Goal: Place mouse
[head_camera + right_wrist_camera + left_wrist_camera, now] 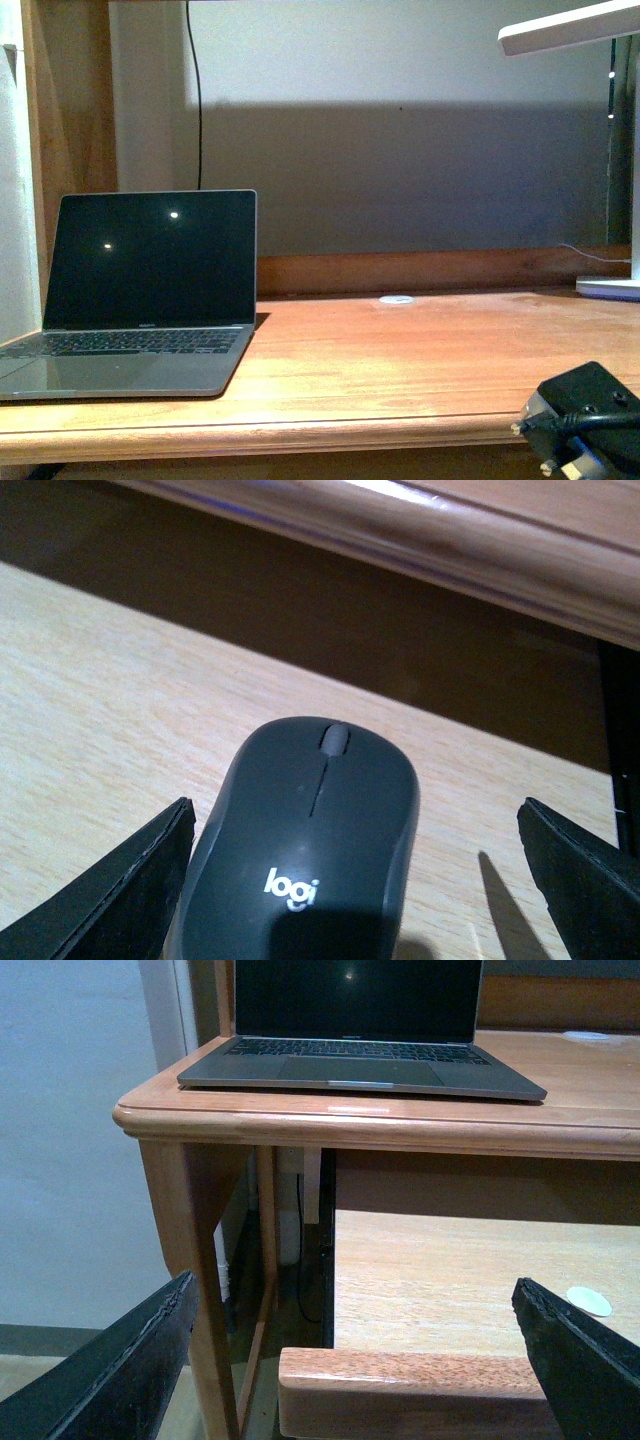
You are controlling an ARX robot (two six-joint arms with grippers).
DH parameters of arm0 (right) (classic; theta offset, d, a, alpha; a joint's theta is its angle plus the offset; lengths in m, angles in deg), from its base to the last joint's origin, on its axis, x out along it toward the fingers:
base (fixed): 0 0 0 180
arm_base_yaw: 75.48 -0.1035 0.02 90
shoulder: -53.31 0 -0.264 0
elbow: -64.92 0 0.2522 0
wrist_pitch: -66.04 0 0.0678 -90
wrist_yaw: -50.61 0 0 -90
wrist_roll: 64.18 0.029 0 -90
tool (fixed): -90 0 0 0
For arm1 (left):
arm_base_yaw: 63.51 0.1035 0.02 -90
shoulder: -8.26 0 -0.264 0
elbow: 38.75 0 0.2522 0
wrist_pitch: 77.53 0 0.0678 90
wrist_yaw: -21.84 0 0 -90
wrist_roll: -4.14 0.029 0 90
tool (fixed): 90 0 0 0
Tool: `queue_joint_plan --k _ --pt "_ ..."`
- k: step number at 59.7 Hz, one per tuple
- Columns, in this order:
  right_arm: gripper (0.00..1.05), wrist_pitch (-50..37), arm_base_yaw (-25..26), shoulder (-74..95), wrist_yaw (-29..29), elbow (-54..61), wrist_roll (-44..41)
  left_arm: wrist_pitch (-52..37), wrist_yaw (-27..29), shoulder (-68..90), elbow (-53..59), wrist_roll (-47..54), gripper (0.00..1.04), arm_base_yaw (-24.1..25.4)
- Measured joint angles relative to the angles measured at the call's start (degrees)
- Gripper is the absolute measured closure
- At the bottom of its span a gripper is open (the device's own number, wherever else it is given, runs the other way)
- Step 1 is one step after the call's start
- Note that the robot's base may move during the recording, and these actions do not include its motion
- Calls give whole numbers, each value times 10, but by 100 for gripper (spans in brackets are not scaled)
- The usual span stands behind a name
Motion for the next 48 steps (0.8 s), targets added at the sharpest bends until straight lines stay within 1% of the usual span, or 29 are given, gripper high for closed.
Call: queue_joint_plan --k 25,39,48 --pt "7 65 -17 22 17 -48 -21 0 0 0 0 0 8 0" --pt "7 113 -21 33 17 -77 -27 0 0 0 0 0 8 0" --pt "7 127 -19 35 12 -83 -26 0 0 0 0 0 8 0"
